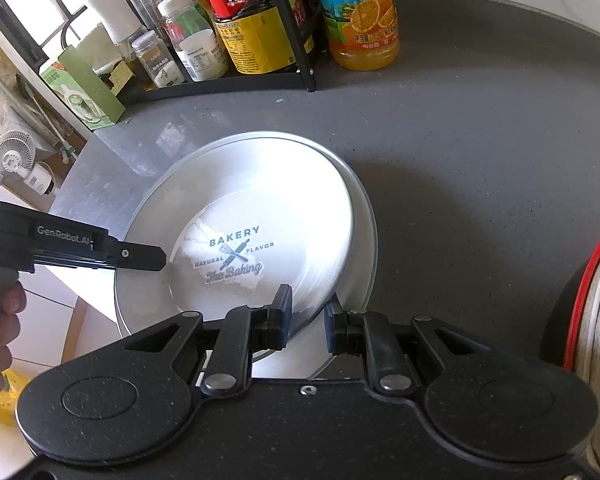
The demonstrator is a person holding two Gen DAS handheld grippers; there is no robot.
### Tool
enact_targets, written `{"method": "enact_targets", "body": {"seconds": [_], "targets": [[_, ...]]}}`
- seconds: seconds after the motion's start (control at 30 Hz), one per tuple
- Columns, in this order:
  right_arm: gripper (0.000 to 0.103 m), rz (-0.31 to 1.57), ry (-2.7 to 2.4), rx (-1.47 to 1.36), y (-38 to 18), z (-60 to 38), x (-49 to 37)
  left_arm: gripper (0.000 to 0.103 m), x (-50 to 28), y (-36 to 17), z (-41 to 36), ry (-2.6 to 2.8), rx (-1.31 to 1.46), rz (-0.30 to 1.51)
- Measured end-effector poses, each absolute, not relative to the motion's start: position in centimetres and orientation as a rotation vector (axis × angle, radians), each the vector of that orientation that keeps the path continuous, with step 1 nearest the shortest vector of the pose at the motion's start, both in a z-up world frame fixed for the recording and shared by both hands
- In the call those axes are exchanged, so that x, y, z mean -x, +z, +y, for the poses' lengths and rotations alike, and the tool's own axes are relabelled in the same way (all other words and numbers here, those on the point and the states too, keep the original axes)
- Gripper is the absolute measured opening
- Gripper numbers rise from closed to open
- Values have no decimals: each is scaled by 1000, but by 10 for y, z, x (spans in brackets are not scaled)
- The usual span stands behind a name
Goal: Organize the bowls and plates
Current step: 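Carry the 'BAKERY' plate over and lower it onto the plate stack, then open the left gripper and withdraw from the plate stack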
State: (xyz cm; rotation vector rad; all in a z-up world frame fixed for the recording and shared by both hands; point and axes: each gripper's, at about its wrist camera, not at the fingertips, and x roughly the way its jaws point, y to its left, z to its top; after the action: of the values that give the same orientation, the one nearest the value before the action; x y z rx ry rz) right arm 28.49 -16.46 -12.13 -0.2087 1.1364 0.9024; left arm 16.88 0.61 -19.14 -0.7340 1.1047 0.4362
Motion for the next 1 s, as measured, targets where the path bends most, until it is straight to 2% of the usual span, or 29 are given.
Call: {"method": "enact_targets", "body": {"seconds": [0.73,1.0], "targets": [[18,1156,886,256,-128,-154,-279,17,-157,-173,-1,458,658,1074],[21,1195,863,271,-125,-151,-279,13,-152,-176,1,468,653,1046]]}}
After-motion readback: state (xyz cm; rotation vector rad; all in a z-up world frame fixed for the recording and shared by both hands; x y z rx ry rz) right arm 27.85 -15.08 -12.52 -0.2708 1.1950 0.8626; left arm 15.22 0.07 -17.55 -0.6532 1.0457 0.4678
